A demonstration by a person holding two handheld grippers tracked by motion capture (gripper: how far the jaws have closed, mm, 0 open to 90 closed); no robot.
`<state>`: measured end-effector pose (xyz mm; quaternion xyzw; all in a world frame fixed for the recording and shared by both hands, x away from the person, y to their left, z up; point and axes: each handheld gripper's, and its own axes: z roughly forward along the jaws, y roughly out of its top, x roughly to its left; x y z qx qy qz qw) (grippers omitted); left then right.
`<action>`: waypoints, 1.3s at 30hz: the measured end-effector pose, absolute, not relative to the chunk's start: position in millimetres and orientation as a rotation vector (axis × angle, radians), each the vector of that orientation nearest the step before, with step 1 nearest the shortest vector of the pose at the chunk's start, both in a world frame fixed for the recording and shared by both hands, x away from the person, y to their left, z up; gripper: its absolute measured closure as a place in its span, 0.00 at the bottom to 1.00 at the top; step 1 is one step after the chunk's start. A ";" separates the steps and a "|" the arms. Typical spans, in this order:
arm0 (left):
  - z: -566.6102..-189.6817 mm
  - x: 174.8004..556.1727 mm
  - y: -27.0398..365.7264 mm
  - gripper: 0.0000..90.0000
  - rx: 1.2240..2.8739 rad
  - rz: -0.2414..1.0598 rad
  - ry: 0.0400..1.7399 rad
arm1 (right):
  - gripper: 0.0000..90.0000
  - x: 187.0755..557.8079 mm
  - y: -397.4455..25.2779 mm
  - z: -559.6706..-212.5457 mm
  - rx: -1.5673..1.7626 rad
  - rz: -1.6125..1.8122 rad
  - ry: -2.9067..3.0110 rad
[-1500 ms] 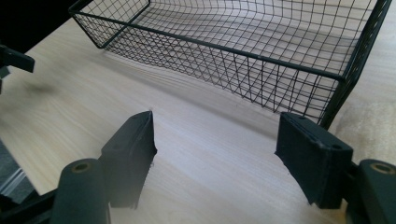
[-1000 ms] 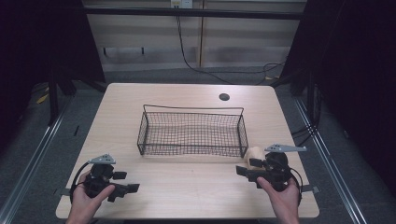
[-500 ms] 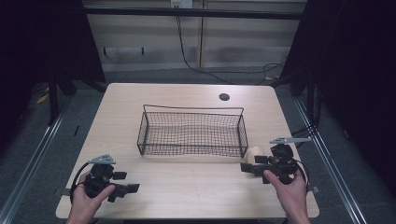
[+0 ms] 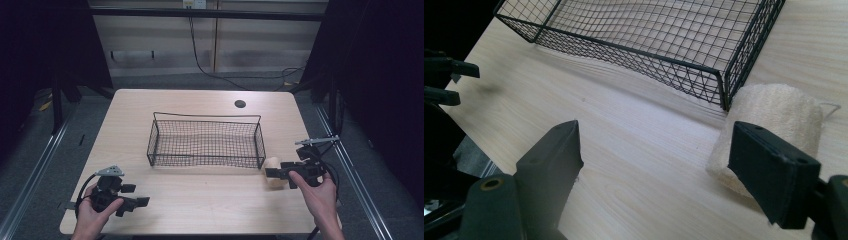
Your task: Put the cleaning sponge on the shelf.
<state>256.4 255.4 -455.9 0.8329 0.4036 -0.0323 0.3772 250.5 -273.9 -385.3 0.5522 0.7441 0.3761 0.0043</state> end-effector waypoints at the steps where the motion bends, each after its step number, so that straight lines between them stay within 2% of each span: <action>1: -455.9 256.3 255.4 0.21 2.129 -0.083 1.032 | 0.24 251.6 -274.1 -385.3 1.740 1.170 2.334; 21: -456.5 256.4 254.6 0.21 2.129 -0.087 1.033 | 0.25 276.0 -283.6 -383.9 1.894 0.954 2.435; 39: -456.8 256.5 254.1 0.21 2.139 -0.086 1.031 | 0.25 300.3 -291.0 -396.4 2.001 0.742 2.494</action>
